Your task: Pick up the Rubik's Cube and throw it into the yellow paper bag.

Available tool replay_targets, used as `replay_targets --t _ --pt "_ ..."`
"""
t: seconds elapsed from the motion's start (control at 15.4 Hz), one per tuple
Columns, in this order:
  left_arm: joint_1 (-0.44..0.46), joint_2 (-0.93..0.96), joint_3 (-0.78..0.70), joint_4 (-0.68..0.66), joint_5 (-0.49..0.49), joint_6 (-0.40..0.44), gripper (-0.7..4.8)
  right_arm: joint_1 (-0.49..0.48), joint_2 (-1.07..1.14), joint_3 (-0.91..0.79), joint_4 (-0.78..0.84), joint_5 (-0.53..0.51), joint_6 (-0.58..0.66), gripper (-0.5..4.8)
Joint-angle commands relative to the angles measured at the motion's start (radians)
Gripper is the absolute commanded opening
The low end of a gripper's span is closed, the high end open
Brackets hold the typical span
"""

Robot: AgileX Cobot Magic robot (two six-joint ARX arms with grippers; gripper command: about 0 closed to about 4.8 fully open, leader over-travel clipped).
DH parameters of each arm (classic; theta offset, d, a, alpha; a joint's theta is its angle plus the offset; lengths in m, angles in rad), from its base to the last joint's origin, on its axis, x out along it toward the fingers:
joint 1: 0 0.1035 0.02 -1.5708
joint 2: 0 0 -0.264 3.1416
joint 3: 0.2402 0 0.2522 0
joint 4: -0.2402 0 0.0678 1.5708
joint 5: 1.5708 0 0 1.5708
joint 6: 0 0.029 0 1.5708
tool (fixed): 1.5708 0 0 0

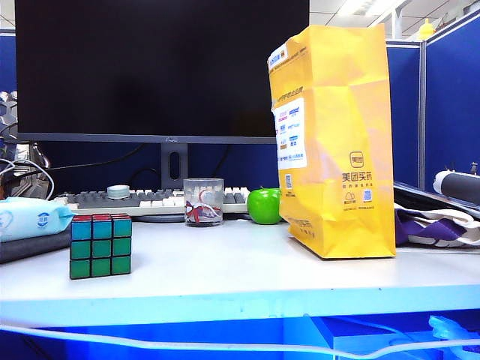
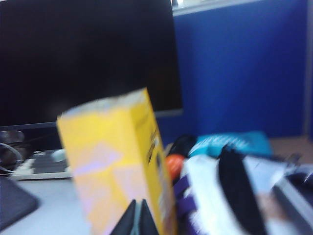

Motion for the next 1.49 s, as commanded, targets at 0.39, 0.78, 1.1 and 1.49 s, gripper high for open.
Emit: replay_targets --t 0.39,0.78,1.1,1.49 --pt "-0.005 0.573 0.535 -0.81 0.254 0.403 -0.03 0.022 0.753 0.52 -0.318 -0.46 -0.038 -0.02" --pt "-0.153 0.736 0.536 -0.952 0.016 0.724 0.09 0.052 0.943 0.558 -0.367 -0.677 -0.047 -0.01" --pt "-0.182 0.851 0.536 -0.96 -0.082 0.89 0.27 0.052 0.948 0.558 -0.463 -0.828 -0.06 -0.01" --pt "-0.182 1.017 0.536 -0.898 -0.049 0.912 1.76 0.053 0.948 0.558 -0.502 -0.844 -0.122 -0.01"
